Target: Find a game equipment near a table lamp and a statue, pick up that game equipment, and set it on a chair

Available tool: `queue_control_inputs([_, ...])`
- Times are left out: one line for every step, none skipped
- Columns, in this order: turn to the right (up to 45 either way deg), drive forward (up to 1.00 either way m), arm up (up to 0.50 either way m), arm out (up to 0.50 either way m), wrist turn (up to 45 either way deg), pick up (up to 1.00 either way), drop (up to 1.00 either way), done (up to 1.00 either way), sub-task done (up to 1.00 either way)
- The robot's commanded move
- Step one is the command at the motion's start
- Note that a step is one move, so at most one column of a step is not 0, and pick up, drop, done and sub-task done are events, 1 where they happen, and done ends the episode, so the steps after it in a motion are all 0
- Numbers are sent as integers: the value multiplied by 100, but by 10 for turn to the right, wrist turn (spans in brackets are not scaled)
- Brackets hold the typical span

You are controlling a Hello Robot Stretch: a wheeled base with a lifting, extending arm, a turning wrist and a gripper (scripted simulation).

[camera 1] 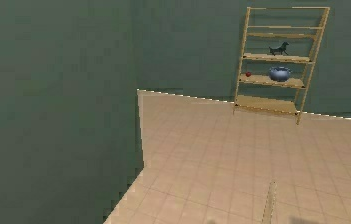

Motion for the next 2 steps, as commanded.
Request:
queue_control_inputs([0,0,10,0,0,0,0,0,0])
queue_control_inputs([0,0,0,-8,0,0,0,0,0])
